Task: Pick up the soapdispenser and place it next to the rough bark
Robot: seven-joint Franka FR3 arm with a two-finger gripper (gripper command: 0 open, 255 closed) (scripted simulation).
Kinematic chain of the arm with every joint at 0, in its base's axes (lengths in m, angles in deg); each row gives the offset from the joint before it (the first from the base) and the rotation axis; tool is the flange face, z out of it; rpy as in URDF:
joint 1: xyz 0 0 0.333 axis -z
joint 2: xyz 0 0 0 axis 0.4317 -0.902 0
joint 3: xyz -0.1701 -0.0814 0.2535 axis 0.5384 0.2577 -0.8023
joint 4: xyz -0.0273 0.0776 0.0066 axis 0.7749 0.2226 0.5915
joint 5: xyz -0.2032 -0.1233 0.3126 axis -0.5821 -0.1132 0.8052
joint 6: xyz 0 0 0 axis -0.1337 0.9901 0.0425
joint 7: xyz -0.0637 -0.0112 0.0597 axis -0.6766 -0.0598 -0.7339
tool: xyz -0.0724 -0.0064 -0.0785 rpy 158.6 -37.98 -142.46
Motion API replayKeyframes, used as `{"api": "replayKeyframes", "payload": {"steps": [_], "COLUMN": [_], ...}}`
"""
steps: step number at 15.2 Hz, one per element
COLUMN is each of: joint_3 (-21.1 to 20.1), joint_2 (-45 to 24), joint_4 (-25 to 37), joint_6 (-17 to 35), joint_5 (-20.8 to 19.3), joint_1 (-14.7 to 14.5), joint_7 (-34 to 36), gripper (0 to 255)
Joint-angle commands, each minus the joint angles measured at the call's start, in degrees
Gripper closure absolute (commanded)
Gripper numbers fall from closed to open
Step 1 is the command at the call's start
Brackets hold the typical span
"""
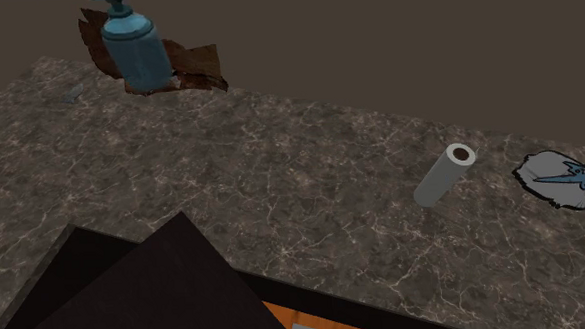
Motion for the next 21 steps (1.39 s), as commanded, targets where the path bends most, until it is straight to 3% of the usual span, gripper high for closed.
{"api": "replayKeyframes", "payload": {"steps": [1,21], "joint_3": [0.28,3.78], "joint_2": [-0.67,-8.70], "joint_4": [-0.50,-3.10], "joint_6": [1.22,11.50], "joint_5": [-0.47,-5.36], "joint_1": [-0.09,-2.03], "joint_7": [0.42,5.12], "gripper": [255,255]}}
